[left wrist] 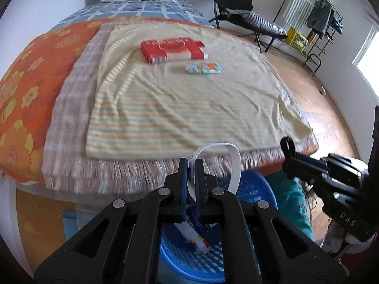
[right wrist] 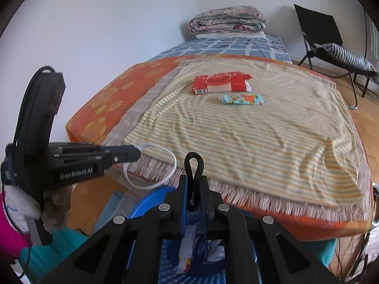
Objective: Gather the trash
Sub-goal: 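Carry white band and hair tie over the blue basket and release both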
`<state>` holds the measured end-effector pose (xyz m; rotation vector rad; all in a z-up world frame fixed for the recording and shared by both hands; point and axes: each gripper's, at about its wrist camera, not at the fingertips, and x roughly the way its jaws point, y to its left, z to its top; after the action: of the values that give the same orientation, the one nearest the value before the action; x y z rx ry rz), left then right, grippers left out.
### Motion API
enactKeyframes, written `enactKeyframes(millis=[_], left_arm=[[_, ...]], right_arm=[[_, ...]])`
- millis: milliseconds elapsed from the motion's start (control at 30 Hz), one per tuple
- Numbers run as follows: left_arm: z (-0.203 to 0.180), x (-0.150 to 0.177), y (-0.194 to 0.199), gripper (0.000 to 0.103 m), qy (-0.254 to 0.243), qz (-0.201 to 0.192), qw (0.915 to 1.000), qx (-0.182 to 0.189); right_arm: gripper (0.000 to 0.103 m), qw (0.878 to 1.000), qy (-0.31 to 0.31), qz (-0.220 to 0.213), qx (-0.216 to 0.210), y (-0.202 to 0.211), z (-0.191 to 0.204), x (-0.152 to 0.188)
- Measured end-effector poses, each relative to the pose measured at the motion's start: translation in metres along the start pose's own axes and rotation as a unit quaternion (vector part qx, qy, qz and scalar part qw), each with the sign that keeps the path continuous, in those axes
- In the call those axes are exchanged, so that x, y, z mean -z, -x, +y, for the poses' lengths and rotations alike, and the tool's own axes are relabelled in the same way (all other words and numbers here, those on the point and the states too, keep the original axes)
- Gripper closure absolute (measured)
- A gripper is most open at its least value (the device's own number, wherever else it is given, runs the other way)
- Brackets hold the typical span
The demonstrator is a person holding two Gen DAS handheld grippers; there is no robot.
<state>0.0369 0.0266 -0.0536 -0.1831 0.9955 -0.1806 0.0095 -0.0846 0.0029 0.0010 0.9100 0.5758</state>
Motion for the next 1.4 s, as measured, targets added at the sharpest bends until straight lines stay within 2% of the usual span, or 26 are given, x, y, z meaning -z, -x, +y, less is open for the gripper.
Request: enactKeyframes(millis=[467,500,667,900,1000,1100,1200,1400], left_arm=[[-0.022,0.051,-0.019,0.100,-0.037,0.040,0.9985,-0.009],[-0.023,0.053,-0.021,0.100,-0.042,0.042,0.9982,-0.013],[-0.025,0.059,-0.023,0.100,-0.047,0.046,0.9977,-0.015],[-0.024,0.059,-0.024,0.100,-0.043,0.046,0.9979,-0.014],[-0.023,0.059,-0.025,0.099,-0.041,0.049,0.9978,-0.015],[-0.022,0.060,-0.028,0.088,-0.038,0.055,0.9977,-0.011],[-0.022,0.060,-0.028,0.073,-0.039,0.053,0.9978,-0.013],[-0.021,0.059,-0.028,0.072,-0.037,0.052,0.9979,-0.013]], right_arm=[[0.095,0.998,-0.042,0.036,0.001,-0.011,-0.012,0.047],[0.091,0.998,-0.044,0.038,0.001,-0.012,-0.013,0.049],[0.090,0.998,-0.052,0.046,-0.001,-0.016,-0.015,0.054],[0.074,0.997,-0.058,0.052,-0.001,-0.020,-0.015,0.059],[0.073,0.997,-0.063,0.053,0.001,-0.021,-0.018,0.059],[0.073,0.996,-0.064,0.053,0.003,-0.021,-0.019,0.059],[0.062,0.996,-0.064,0.053,0.006,-0.020,-0.020,0.058],[0.057,0.996,-0.067,0.053,0.008,-0.019,-0.022,0.058]])
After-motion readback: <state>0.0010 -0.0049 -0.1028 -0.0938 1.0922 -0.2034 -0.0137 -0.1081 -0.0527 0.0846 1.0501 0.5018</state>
